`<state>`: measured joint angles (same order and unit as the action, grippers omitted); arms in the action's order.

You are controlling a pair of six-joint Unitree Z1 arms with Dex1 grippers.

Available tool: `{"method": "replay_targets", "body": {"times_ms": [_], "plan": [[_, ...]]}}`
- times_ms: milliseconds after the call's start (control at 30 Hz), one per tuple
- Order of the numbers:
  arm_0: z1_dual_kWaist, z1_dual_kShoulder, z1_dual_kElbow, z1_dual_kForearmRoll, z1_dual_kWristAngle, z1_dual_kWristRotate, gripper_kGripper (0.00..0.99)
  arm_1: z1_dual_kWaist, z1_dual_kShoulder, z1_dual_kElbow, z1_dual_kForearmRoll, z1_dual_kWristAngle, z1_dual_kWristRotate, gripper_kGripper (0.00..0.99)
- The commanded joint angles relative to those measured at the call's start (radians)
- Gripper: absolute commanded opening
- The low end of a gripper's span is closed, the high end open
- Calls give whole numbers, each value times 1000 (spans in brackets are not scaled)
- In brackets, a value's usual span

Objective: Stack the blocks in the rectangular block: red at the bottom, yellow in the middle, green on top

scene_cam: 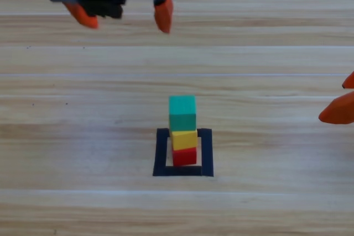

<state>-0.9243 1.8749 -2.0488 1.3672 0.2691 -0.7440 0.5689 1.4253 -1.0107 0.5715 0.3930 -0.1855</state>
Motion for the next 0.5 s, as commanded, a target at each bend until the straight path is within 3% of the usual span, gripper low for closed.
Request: {"method": "replay_targets", "body": {"times_ms": [33,167,500], "plan": [[-116,-22,236,-215,19,137,990,-27,34,17,-24,-32,18,983],[-156,-184,607,-516,-15,198,990,-27,21,21,-24,-29,21,983],[-166,-238,733,-583,-11,207,990,-26,38,21,-24,0,15,983]]}}
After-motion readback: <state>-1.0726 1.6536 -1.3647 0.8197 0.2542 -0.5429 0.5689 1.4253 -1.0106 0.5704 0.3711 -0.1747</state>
